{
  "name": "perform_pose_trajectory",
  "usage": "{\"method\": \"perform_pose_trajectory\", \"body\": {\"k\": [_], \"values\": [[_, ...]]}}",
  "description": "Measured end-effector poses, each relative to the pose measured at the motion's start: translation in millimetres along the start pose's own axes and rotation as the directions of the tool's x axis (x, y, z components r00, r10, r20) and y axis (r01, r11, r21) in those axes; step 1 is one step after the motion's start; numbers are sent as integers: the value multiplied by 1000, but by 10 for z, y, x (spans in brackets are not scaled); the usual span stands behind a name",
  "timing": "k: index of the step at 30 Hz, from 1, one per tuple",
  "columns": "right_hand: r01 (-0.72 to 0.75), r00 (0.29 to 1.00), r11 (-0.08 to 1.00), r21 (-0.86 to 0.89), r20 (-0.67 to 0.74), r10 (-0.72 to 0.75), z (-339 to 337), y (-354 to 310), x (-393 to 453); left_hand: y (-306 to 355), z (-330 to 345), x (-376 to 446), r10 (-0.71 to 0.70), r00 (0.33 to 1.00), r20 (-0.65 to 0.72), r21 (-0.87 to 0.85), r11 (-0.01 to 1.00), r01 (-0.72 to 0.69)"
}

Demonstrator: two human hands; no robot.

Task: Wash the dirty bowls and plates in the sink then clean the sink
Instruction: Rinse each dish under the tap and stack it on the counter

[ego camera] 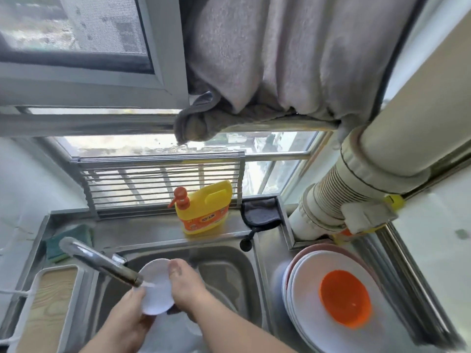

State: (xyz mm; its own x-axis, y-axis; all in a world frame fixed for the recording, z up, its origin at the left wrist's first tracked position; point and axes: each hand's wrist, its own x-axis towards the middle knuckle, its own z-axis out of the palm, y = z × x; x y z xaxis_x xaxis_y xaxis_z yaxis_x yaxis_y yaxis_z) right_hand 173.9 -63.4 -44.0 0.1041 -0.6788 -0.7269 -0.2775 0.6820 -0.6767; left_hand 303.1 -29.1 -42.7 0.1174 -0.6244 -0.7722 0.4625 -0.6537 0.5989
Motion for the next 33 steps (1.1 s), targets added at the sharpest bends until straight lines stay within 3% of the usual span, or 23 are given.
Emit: {"method": "perform_pose_trajectory", "body": {"k": [4, 9, 13, 15, 20, 23, 26, 29, 31, 33], "values": [[-30, 990, 979, 204, -126, 57, -124, 268, -100, -93, 382, -17, -99, 995, -24, -100, 990, 96], [-54, 969, 945, 322, -211, 128, -176, 537, -125, -32, 440, -7, -200, 978, 51, 78, 978, 196], [-118, 970, 934, 338, -162, 182, -88, 483, -154, 98, 296, 45, -191, 981, -45, 173, 965, 196], [-137, 978, 925, 354, -98, 182, 19, 365, -179, 138, 164, 87, -152, 988, -29, 154, 976, 155], [-31, 997, 993, 116, -64, 39, 215, 133, 19, 158, -257, 183, -41, 998, 52, 90, 995, 36], [88, 996, 987, -133, 5, -88, 109, -67, -87, 147, -233, 126, -146, 987, 60, -33, 988, 148], [162, 987, 952, -259, 25, -162, -63, -129, -154, 111, -132, 129, -204, 974, 98, -133, 967, 216], [147, 986, 956, -255, -36, -162, -184, 25, -150, 48, -31, 148, -162, 978, 132, -98, 979, 176], [97, 986, 983, -154, -117, -115, -204, 198, -153, 34, -10, 199, -110, 984, 141, -23, 993, 115], [41, 980, 999, -22, -193, -44, -170, 358, -140, 4, -9, 217, -64, 991, 119, -57, 996, 71]]}}
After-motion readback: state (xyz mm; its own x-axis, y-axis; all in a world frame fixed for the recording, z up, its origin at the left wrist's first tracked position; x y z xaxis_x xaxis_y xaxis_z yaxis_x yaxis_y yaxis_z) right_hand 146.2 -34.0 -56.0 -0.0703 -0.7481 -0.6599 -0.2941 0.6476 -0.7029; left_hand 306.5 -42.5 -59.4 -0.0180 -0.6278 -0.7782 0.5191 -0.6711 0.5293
